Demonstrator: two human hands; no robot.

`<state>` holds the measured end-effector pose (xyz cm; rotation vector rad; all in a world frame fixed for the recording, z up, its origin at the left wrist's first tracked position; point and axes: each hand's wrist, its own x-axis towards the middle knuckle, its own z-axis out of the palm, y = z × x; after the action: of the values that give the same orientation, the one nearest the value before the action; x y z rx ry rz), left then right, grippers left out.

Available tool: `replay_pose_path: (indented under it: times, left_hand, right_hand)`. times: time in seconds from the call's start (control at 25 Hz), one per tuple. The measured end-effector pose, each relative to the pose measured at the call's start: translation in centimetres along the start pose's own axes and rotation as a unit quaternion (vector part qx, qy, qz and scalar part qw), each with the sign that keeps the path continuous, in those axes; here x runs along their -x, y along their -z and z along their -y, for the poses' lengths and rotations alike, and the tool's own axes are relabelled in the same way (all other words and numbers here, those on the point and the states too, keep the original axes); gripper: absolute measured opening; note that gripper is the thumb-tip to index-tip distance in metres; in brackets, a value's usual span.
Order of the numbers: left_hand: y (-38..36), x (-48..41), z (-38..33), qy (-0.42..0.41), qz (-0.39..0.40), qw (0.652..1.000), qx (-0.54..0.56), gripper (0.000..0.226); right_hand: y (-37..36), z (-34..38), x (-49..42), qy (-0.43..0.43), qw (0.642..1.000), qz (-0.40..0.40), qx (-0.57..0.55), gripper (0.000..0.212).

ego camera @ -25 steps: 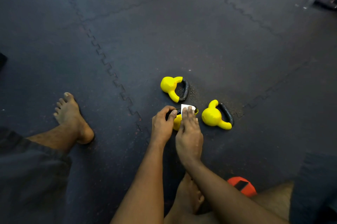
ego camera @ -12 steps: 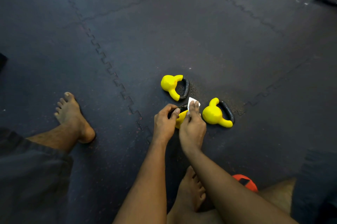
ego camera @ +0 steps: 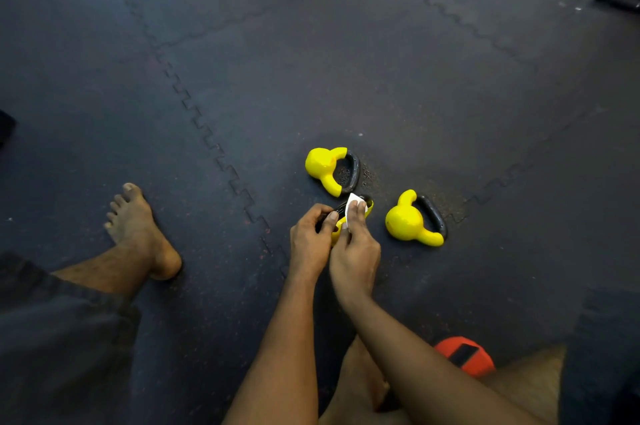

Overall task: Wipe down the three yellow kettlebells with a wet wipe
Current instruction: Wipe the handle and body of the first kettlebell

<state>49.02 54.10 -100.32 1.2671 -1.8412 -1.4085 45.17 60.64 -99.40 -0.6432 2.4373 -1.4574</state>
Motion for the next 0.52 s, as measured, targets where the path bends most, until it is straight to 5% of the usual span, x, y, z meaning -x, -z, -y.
replay_pose_path:
  times: [0.52]
  left_hand:
    - [-0.3,0.8,0.3,-0.007,0.008,1.000,0.011,0.009]
  right_hand:
    - [0.1,0.7,-4.6,-0.227,0.966,-0.040,-0.119,0.036]
